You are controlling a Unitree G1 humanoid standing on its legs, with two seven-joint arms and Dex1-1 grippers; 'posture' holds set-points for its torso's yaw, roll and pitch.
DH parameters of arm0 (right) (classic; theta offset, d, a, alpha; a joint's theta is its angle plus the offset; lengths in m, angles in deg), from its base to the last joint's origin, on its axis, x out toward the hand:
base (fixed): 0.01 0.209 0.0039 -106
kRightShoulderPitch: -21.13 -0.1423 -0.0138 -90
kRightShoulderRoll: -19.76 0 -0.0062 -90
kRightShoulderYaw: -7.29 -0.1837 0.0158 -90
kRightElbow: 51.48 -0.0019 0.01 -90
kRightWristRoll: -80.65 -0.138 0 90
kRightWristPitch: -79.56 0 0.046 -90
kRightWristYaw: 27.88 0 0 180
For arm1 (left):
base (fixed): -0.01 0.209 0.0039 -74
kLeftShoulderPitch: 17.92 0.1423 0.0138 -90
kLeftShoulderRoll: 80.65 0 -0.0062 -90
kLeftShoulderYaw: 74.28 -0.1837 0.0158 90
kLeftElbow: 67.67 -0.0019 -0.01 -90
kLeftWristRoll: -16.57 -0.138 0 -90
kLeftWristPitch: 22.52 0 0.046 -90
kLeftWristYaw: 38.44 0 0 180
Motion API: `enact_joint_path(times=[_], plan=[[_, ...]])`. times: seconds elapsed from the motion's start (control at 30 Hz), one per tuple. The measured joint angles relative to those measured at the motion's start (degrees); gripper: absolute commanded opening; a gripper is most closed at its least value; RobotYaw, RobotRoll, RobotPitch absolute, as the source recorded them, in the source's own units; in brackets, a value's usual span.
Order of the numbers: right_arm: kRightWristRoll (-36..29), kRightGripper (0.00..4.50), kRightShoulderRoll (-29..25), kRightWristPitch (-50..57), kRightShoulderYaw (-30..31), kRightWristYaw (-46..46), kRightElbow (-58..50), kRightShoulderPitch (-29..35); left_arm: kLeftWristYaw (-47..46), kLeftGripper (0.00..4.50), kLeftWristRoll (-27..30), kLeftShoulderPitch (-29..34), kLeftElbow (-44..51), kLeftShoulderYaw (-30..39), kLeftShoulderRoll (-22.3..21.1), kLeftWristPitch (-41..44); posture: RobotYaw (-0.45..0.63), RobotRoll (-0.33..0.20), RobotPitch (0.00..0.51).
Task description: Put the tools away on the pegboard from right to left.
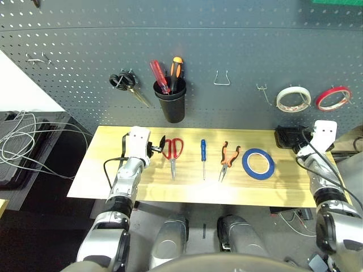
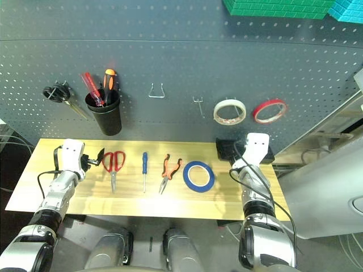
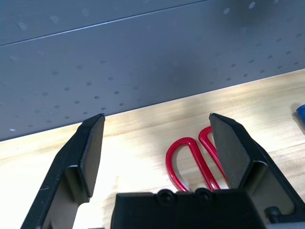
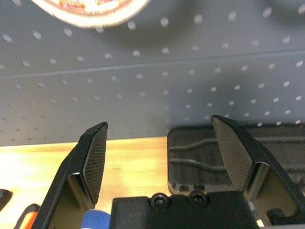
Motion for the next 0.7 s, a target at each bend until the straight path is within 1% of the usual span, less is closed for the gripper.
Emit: enact_joint_path(times=[0.23,0.37,0.53,0.57,0.7], plan=[[-0.22,4.5,-0.07,-0.06,-0.1,-0.55,-0.54,0.42,-0.01,4.48,0.06,0.25,0.0,0.07,-0.42,0.02,0.04,0.0,0.151],[-0.44,4.5,-1.43,1.58,-0.1,-2.43,-2.88,0.42,1.98,4.48,0.08,1.44,3.01,-0.25,-1.74,0.05,0.05,0.0,0.162],[-0.38,4.5,-2.33,13.7,0.47,-2.32,-5.41,0.14,9.3,4.48,-1.07,2.52,9.0,-4.47,-3.91,2.98,0.07,0.0,0.168],[0.35,4.5,-2.42,17.68,1.5,-1.76,-6.17,-0.08,11.15,4.48,-1.66,2.49,11.11,-6.12,-4.06,3.54,0.07,0.0,0.169],[2.61,4.5,-2.35,25.37,4.89,-0.66,-8.55,-0.88,14.24,4.48,-2.45,1.09,14.34,-8.95,-3.92,5.55,0.09,0.0,0.167]])
